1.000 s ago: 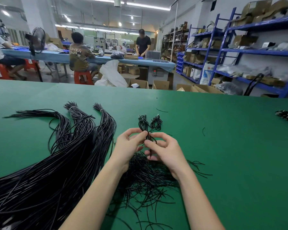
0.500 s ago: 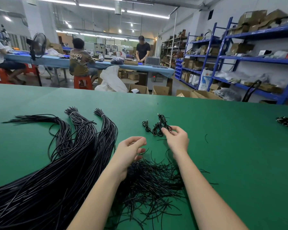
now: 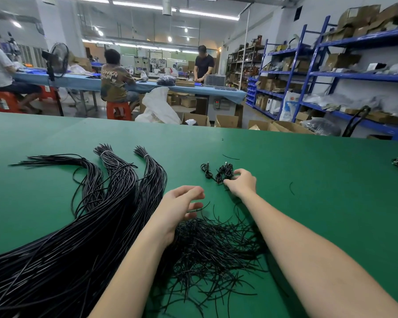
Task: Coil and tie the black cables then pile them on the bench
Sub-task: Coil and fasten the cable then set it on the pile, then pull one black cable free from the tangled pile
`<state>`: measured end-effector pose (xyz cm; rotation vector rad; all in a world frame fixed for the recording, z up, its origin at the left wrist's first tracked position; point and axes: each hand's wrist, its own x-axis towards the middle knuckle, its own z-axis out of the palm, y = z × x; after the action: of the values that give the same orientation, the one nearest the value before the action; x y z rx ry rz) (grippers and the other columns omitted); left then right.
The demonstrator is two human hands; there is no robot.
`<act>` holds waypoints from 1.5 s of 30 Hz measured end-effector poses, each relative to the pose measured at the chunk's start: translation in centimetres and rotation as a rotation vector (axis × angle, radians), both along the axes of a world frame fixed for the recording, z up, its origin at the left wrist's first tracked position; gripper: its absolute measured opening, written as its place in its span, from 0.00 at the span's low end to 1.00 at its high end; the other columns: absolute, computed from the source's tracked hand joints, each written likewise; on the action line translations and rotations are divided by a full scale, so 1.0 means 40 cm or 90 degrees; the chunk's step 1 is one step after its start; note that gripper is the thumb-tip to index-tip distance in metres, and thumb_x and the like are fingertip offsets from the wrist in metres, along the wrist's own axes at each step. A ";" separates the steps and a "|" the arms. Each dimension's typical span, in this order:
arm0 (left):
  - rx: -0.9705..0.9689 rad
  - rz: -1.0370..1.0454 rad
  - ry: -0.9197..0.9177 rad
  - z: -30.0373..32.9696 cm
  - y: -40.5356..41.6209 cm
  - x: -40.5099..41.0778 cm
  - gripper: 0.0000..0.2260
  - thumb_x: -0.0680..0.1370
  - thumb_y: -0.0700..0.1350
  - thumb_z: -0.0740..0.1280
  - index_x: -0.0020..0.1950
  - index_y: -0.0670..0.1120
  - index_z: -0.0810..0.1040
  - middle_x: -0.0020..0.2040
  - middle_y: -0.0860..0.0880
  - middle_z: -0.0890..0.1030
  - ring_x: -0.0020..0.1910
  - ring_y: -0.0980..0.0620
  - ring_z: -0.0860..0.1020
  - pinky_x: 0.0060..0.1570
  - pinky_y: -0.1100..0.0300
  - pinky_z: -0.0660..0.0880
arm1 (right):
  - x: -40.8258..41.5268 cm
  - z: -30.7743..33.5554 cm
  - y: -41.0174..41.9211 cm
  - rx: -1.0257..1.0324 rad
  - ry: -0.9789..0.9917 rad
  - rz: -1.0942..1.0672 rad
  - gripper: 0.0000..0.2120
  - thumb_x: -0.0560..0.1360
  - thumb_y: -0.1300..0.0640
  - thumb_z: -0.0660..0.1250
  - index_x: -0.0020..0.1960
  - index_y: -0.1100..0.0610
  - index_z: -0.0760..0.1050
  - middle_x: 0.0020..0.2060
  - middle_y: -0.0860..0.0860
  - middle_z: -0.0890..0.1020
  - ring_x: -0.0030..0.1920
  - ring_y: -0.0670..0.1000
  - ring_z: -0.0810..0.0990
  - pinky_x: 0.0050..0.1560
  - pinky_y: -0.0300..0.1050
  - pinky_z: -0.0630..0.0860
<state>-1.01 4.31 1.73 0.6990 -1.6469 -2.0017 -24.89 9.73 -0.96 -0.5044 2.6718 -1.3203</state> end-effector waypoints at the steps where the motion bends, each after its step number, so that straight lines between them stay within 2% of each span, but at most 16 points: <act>1: -0.002 -0.003 -0.006 0.000 0.003 0.000 0.09 0.79 0.48 0.70 0.56 0.46 0.84 0.51 0.50 0.87 0.48 0.53 0.85 0.43 0.62 0.79 | 0.002 0.007 0.008 -0.006 0.006 0.002 0.24 0.74 0.54 0.73 0.69 0.53 0.75 0.64 0.51 0.81 0.61 0.53 0.78 0.60 0.47 0.76; 6: -0.010 -0.011 -0.023 0.006 0.011 0.001 0.09 0.79 0.48 0.71 0.55 0.46 0.84 0.51 0.50 0.87 0.48 0.53 0.85 0.44 0.61 0.79 | 0.037 0.073 0.067 -0.067 0.032 0.027 0.20 0.76 0.55 0.71 0.67 0.53 0.75 0.60 0.49 0.82 0.57 0.51 0.79 0.62 0.55 0.79; 10: -0.069 -0.005 -0.046 0.007 0.010 0.005 0.08 0.79 0.49 0.70 0.53 0.46 0.84 0.49 0.51 0.87 0.43 0.56 0.84 0.39 0.63 0.76 | 0.138 0.099 0.142 -0.193 0.037 0.051 0.09 0.77 0.49 0.72 0.56 0.47 0.78 0.47 0.39 0.83 0.54 0.47 0.80 0.55 0.48 0.78; 12: -0.144 0.021 -0.078 0.002 0.005 0.008 0.06 0.78 0.50 0.70 0.50 0.49 0.84 0.48 0.52 0.86 0.40 0.59 0.82 0.39 0.63 0.75 | 0.204 0.079 0.184 -0.236 0.036 0.046 0.06 0.76 0.47 0.72 0.52 0.45 0.79 0.44 0.38 0.83 0.50 0.42 0.81 0.47 0.41 0.74; 14: -0.239 0.059 -0.121 -0.004 -0.004 0.011 0.04 0.78 0.51 0.70 0.46 0.52 0.83 0.45 0.53 0.86 0.41 0.58 0.82 0.40 0.62 0.73 | 0.265 0.039 0.216 -0.261 0.022 0.026 0.04 0.76 0.48 0.73 0.50 0.45 0.81 0.42 0.38 0.84 0.46 0.40 0.81 0.41 0.36 0.71; 19: -0.495 0.162 -0.273 -0.018 -0.034 0.028 0.04 0.77 0.51 0.69 0.44 0.53 0.81 0.41 0.59 0.81 0.45 0.56 0.80 0.46 0.62 0.72 | 0.352 -0.026 0.217 -0.229 0.037 0.035 0.02 0.76 0.48 0.72 0.48 0.45 0.81 0.39 0.39 0.84 0.42 0.42 0.81 0.41 0.40 0.73; 22: -0.590 0.154 -0.335 -0.023 -0.051 0.040 0.03 0.78 0.50 0.68 0.47 0.53 0.81 0.46 0.55 0.82 0.50 0.51 0.80 0.52 0.57 0.76 | 0.373 -0.031 0.204 -0.211 0.094 0.075 0.02 0.76 0.48 0.72 0.47 0.45 0.80 0.36 0.38 0.83 0.31 0.41 0.75 0.39 0.44 0.77; 26: -0.687 0.138 -0.442 -0.032 -0.063 0.049 0.09 0.80 0.51 0.65 0.56 0.50 0.80 0.59 0.46 0.78 0.63 0.44 0.72 0.58 0.50 0.74 | 0.396 -0.050 0.202 -0.140 0.148 0.118 0.03 0.76 0.46 0.70 0.47 0.44 0.80 0.36 0.39 0.83 0.27 0.43 0.72 0.36 0.46 0.78; 28: -0.714 0.117 -0.496 -0.039 -0.063 0.052 0.11 0.81 0.52 0.63 0.59 0.50 0.79 0.63 0.45 0.76 0.66 0.43 0.69 0.61 0.50 0.72 | 0.402 -0.055 0.199 -0.119 0.160 0.137 0.03 0.76 0.46 0.69 0.47 0.44 0.80 0.36 0.39 0.82 0.26 0.43 0.71 0.35 0.44 0.77; 32: -0.730 0.090 -0.553 -0.046 -0.063 0.057 0.14 0.82 0.52 0.62 0.64 0.49 0.76 0.64 0.45 0.76 0.66 0.43 0.69 0.62 0.49 0.72 | 0.401 -0.060 0.199 -0.091 0.157 0.155 0.02 0.77 0.45 0.69 0.46 0.42 0.79 0.36 0.37 0.82 0.27 0.42 0.72 0.34 0.41 0.73; 37: -0.741 0.138 -0.583 -0.051 -0.062 0.053 0.15 0.82 0.48 0.61 0.66 0.43 0.70 0.64 0.40 0.74 0.65 0.39 0.69 0.61 0.48 0.70 | 0.395 -0.056 0.201 -0.096 0.142 0.141 0.04 0.77 0.47 0.70 0.43 0.42 0.78 0.35 0.37 0.82 0.28 0.40 0.74 0.32 0.39 0.71; 40: -0.737 0.155 -0.608 -0.058 -0.066 0.054 0.12 0.82 0.45 0.61 0.63 0.41 0.69 0.63 0.39 0.75 0.64 0.38 0.69 0.58 0.50 0.70 | 0.405 -0.052 0.197 -0.102 0.142 0.148 0.04 0.77 0.48 0.70 0.43 0.43 0.78 0.38 0.30 0.80 0.28 0.39 0.74 0.31 0.38 0.69; 45: -0.714 0.171 -0.604 -0.063 -0.071 0.060 0.04 0.80 0.44 0.64 0.48 0.45 0.71 0.55 0.41 0.80 0.57 0.41 0.76 0.47 0.53 0.71 | 0.419 -0.047 0.189 -0.107 0.136 0.172 0.04 0.77 0.49 0.70 0.43 0.44 0.79 0.34 0.33 0.80 0.28 0.40 0.73 0.30 0.38 0.67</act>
<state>1.37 1.46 -0.79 1.3308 -2.5500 -0.2652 -8.13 17.28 -2.83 -1.0401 2.5423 -1.4864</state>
